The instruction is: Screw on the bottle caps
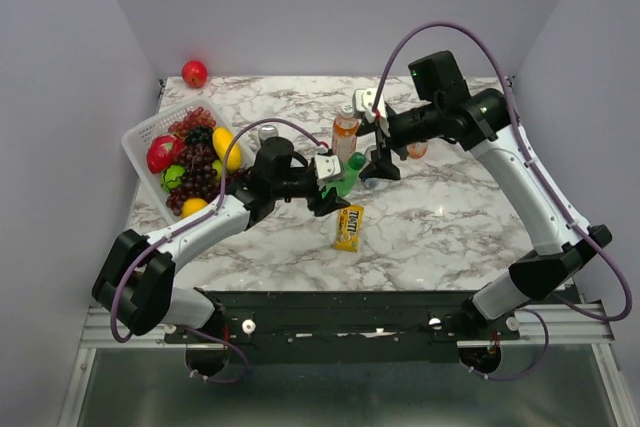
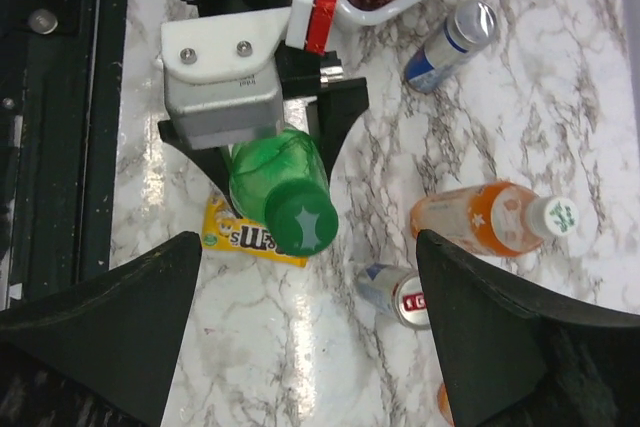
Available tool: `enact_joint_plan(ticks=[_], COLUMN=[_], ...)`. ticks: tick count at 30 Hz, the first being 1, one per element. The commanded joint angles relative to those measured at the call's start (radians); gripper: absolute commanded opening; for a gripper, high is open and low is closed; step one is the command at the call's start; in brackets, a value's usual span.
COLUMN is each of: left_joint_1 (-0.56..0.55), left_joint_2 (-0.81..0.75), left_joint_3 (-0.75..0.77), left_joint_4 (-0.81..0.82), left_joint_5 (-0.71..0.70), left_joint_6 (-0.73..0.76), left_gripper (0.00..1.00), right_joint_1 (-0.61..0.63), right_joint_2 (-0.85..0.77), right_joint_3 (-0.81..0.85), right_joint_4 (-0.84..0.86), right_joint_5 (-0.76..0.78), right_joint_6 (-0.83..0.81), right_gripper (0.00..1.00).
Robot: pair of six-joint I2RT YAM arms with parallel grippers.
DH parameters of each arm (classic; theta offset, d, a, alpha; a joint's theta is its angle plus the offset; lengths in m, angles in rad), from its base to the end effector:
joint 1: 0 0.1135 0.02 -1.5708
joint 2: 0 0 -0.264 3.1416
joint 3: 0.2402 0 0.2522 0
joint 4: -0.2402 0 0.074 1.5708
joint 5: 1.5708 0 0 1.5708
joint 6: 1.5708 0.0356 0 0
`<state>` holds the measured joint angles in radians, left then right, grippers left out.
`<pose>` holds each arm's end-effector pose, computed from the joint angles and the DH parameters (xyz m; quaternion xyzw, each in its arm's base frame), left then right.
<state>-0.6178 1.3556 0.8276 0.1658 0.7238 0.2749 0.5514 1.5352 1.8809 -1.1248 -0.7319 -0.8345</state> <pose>0.2306 -0.1928 0.2642 0.5137 0.6074 -0.3777 0.4739 0.2365 0.1734 0.4462 -0.6565 0.5747 0.2761 0.4030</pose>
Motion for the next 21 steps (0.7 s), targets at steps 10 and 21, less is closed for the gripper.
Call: enact_joint_plan(ticks=[10, 21], left_joint_1=[-0.007, 0.027], left_joint_2=[-0.007, -0.007], left_joint_3=[0.031, 0.005], left_joint_4=[-0.003, 0.147], left_joint_5=[0.006, -0.06], left_joint_6=[-0.066, -0.266], left_gripper=[0.0, 0.0], right_joint_1=[0.076, 0.076], right_joint_2=[-0.003, -0.093], right_joint_3=[-0.086, -0.218], right_joint_4=[-0.046, -0.023], right_joint_5=[-0.049, 0.042], right_joint_6=[-0.153, -0.115], right_gripper=[0.96, 0.96])
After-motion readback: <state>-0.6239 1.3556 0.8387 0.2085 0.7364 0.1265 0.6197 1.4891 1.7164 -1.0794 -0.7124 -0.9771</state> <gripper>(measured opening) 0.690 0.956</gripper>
